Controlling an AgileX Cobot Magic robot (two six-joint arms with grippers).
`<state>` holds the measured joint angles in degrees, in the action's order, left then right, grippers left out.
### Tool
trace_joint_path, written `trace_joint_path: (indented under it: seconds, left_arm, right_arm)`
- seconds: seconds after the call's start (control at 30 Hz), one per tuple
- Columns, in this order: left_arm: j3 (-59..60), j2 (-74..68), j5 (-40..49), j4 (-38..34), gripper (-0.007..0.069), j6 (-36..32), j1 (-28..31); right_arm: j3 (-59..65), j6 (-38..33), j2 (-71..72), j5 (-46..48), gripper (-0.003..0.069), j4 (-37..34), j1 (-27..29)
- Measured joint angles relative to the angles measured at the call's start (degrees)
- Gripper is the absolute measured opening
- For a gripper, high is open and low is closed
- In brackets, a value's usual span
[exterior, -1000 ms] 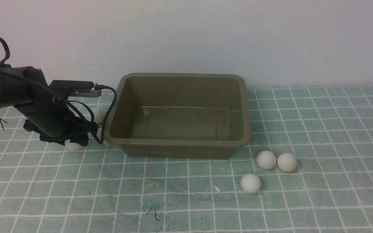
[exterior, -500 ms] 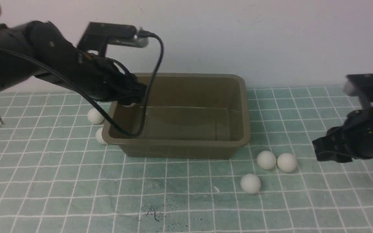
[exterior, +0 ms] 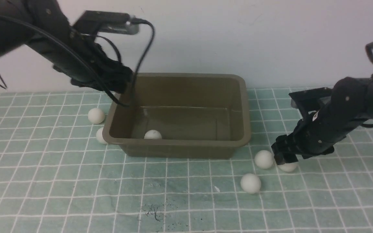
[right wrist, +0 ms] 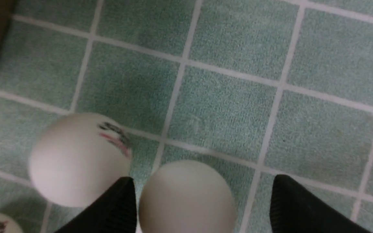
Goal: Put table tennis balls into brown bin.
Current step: 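Reach for and grasp a ping pong ball on the table, then release the ping pong ball into the bin and lift the gripper away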
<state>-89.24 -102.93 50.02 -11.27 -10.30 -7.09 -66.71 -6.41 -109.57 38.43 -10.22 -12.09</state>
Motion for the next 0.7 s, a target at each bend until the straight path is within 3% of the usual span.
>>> trace_joint_path:
  seconds: [0.03, 0.1, 0.2, 0.3, 0.4, 0.6, 0.67, 0.7]
  left_arm:
    - [-0.12, 0.28, 2.19, 1.24, 0.0127, 0.31, 2.51]
    - [0.10, 0.34, 5.12, 1.78, 0.0044, 0.22, 6.07]
    - [1.73, -0.73, 6.91, 0.96, 0.0002, -1.76, 9.68]
    - [2.48, -3.19, 7.00, -1.91, 0.0008, -5.36, 10.01]
    - [2.62, -5.91, 6.29, -5.33, 0.0056, -9.28, 9.29]
    - [2.62, -12.41, 0.64, -9.65, 0.0362, -11.16, 7.74]
    - [2.62, -14.13, -1.24, -10.20, 0.0464, -11.16, 7.74]
    - [2.62, -15.33, -2.38, -10.41, 0.0503, -11.16, 7.74]
  right_arm:
    - [-0.69, -0.07, -1.06, 1.20, 0.0358, 0.06, 0.00]
    - [-1.83, -0.20, -0.97, 3.14, 0.0351, 1.00, 0.06]
    - [-4.28, 0.91, 1.69, 8.45, 0.0364, 2.44, 0.33]
    - [-7.11, 1.66, 6.24, 10.15, 0.0364, -0.63, 0.12]
    - [-9.79, 0.87, 9.31, 8.99, 0.0364, -5.46, -1.75]
    - [-22.06, -4.60, 3.87, 7.47, 0.0368, -13.75, -8.17]
    - [-25.33, -4.64, 1.85, 8.50, 0.0407, -14.05, -8.42]
    - [-27.33, -4.64, 1.18, 10.37, 0.0465, -13.99, -8.42]
